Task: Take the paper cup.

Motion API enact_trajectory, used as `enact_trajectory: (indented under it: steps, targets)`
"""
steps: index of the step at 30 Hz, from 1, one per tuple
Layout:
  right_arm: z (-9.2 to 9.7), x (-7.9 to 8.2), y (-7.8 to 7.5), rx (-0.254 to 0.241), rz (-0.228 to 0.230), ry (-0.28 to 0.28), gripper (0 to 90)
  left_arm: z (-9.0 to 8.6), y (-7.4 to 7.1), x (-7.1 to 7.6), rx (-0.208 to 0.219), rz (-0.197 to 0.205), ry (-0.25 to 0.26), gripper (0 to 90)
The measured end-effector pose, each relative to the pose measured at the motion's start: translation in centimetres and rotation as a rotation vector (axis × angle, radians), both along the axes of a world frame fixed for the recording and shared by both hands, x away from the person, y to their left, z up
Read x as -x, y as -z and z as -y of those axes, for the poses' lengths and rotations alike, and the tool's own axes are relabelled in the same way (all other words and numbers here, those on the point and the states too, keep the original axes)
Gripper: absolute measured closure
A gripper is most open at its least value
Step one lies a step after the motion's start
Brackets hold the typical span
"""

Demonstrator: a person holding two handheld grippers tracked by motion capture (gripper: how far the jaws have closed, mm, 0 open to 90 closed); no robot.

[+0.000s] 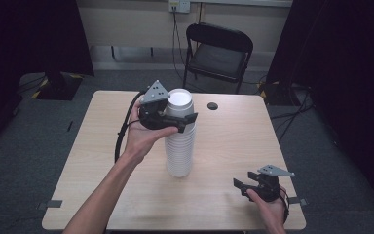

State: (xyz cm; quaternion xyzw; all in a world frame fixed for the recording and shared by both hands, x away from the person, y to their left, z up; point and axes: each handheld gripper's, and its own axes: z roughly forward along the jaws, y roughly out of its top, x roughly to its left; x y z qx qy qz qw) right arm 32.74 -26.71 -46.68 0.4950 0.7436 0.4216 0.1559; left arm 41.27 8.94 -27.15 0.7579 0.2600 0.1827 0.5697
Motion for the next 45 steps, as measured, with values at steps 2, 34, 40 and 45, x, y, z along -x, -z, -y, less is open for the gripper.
enact_trajectory:
  steps: [2,34,40,45]
  targets:
    - [0.0,0.0,0.0,0.000,-0.004,0.002,27.6,0.0,0.1,0.0,-0.001,-0.006,0.000,14.9]
    - [0.0,0.0,0.0,-0.016,0.002,-0.003,28.1,0.4,0.6,0.1,0.006,0.004,-0.032,14.9]
    - [0.0,0.0,0.0,-0.018,-0.001,-0.003,28.1,0.2,-0.2,0.3,0.008,0.014,-0.031,15.0]
    - [-0.1,0.0,0.0,-0.020,0.000,-0.007,28.0,0.1,-0.5,0.3,0.027,0.024,-0.038,15.1]
